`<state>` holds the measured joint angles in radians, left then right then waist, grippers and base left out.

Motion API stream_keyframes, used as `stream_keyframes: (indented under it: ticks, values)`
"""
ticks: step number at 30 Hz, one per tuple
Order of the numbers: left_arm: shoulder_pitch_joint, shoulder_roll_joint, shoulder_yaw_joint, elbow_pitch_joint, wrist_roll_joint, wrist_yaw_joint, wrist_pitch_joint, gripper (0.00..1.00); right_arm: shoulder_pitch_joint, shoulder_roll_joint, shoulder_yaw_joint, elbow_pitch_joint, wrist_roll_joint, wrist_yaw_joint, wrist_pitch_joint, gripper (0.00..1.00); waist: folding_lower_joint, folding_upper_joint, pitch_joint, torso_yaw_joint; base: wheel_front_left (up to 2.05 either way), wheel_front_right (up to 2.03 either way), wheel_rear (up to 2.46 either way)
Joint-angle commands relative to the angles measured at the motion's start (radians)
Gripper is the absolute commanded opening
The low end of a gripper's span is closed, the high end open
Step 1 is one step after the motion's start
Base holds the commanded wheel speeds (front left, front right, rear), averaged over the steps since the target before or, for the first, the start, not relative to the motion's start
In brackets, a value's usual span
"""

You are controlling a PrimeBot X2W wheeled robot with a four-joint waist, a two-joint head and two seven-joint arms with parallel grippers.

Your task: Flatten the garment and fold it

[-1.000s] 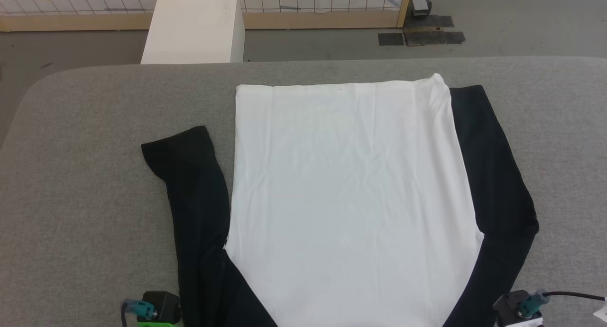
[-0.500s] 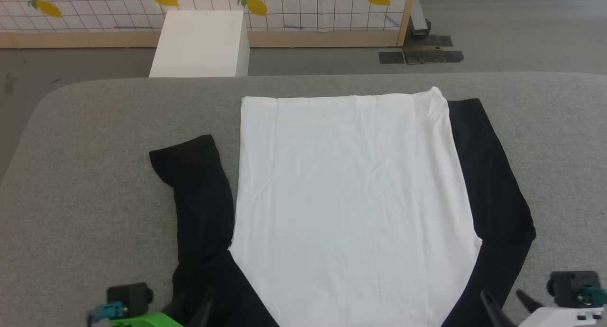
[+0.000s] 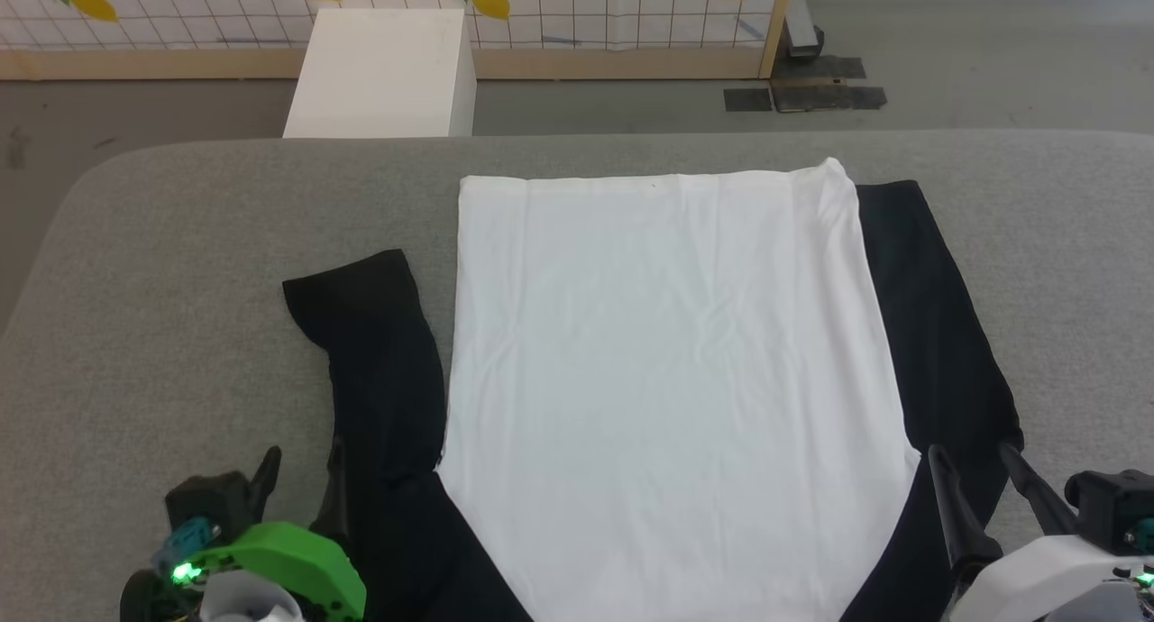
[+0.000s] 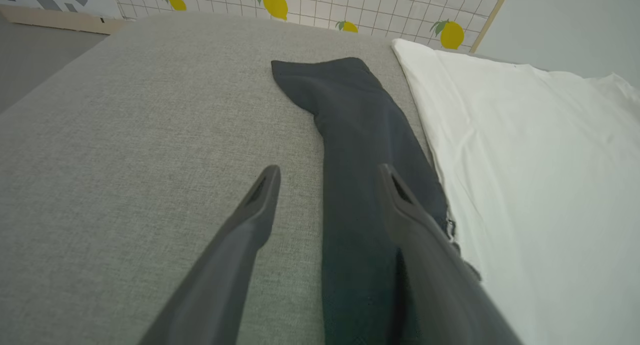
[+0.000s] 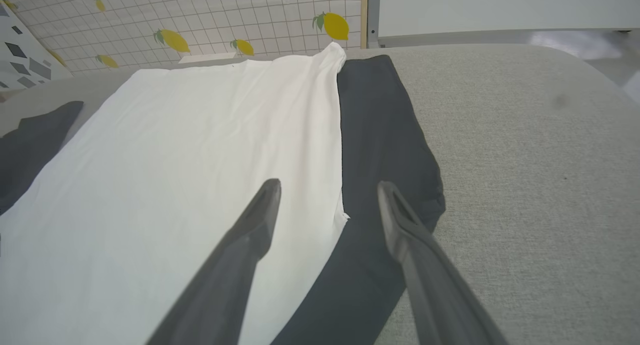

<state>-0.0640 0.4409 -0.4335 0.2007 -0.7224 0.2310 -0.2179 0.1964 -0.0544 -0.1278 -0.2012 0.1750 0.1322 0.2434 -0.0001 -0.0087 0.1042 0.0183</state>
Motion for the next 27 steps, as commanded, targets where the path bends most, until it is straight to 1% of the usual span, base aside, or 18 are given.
stream_keyframes:
  ticks: [1, 6, 9, 13, 16, 18, 23, 27]
  values:
    - [-0.031, -0.008, -0.005, 0.020, 0.006, 0.008, 0.009, 1.00, -0.022, 0.003, 0.006, 0.007, -0.009, -0.002, -0.013, 1.00, 0.0001, 0.0084, 0.008, -0.005, 0.00, 0.00, 0.00]
    - [-0.101, -0.026, -0.039, 0.114, 0.018, 0.017, 0.079, 1.00, -0.045, 0.004, 0.023, 0.024, -0.009, -0.002, -0.038, 1.00, 0.0001, 0.0084, 0.023, -0.018, 0.00, 0.00, 0.00]
    - [-0.130, -0.034, -0.052, 0.168, 0.017, 0.041, 0.141, 1.00, -0.054, 0.004, 0.031, 0.032, -0.005, -0.002, -0.045, 1.00, 0.0001, 0.0084, 0.029, -0.028, 0.00, 0.00, 0.00]
    - [-0.152, -0.040, -0.062, 0.218, 0.012, 0.087, 0.227, 1.00, -0.065, 0.004, 0.042, 0.037, -0.004, -0.002, -0.050, 1.00, 0.0001, 0.0084, 0.036, -0.040, 0.00, 0.00, 0.00]
    - [-0.155, -0.038, -0.067, 0.228, 0.007, 0.117, 0.279, 1.00, -0.068, 0.004, 0.045, 0.040, -0.005, -0.002, -0.048, 1.00, 0.0001, 0.0084, 0.040, -0.045, 0.00, 0.00, 0.00]
    - [-0.155, -0.037, -0.066, 0.222, 0.000, 0.129, 0.306, 1.00, -0.069, 0.004, 0.047, 0.041, -0.005, -0.002, -0.047, 1.00, 0.0001, 0.0084, 0.041, -0.046, 0.00, 0.00, 0.00]
    - [-0.169, -0.020, -0.066, 0.196, -0.012, 0.137, 0.360, 1.00, -0.068, 0.004, 0.055, 0.041, -0.007, -0.002, -0.036, 1.00, 0.0001, 0.0085, 0.044, -0.042, 0.00, 0.00, 0.00]
    - [-0.217, 0.000, -0.057, 0.181, -0.010, 0.125, 0.369, 1.00, -0.074, 0.004, 0.055, 0.035, -0.011, -0.002, -0.032, 1.00, 0.0001, 0.0085, 0.049, -0.038, 0.00, 0.00, 0.00]
